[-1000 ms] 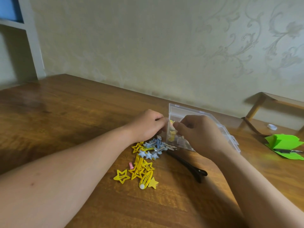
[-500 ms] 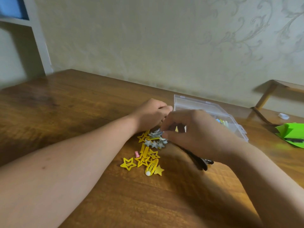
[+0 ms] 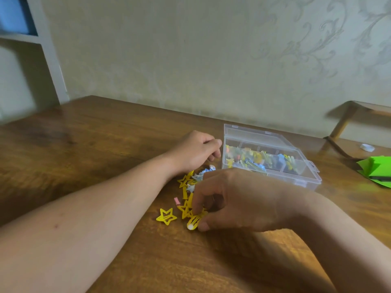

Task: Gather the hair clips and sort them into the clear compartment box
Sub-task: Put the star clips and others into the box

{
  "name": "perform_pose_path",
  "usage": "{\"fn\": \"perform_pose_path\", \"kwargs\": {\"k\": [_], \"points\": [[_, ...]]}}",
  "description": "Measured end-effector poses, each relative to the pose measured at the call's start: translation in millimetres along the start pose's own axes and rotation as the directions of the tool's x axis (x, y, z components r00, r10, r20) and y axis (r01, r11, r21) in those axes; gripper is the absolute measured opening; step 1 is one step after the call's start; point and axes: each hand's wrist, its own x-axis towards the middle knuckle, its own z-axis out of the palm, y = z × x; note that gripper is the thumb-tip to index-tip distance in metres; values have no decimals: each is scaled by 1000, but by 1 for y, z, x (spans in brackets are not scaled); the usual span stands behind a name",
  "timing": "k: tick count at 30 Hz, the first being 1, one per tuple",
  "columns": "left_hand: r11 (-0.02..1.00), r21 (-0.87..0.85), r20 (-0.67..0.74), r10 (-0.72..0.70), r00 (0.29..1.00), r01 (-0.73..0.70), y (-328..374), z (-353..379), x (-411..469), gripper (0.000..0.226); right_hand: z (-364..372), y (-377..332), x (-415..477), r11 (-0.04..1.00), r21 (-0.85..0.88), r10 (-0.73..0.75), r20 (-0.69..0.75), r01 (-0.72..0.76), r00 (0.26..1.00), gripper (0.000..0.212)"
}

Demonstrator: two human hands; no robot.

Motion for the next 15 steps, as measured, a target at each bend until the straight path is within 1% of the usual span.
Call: {"fn": "perform_pose_path", "kwargs": {"k": [3, 6, 9, 10, 12, 13, 15], "points": [[1000, 0, -4, -3, 1000, 3, 2, 1, 0, 41, 1, 0, 1, 1000, 0, -22, -62, 22, 998, 14], [1000, 4, -13, -4, 1000, 4, 1, 2, 1, 42, 3, 2, 2, 998, 1, -62, -133, 62, 989, 10], [1000, -21, 8, 3, 1000, -3, 0, 2, 1, 46, -5, 9, -2, 988, 150, 12, -251, 27, 968, 7], [1000, -17, 15, 9, 1000, -9, 1, 2, 1, 48, -9, 13, -4, 978, 209, 61, -323, 9, 945, 8], [999, 37, 17, 26, 1000, -27, 5, 1, 0, 50, -17, 30, -6, 945, 324, 199, -478, -39, 855, 2], [998, 58, 19, 31, 999, -32, 6, 1, -1, 48, -20, 41, -7, 923, 375, 295, -540, -88, 788, 6], [997, 69, 21, 31, 999, -33, 9, 1, -3, 44, -24, 60, -8, 864, 457, 474, -591, -214, 653, 9]]}}
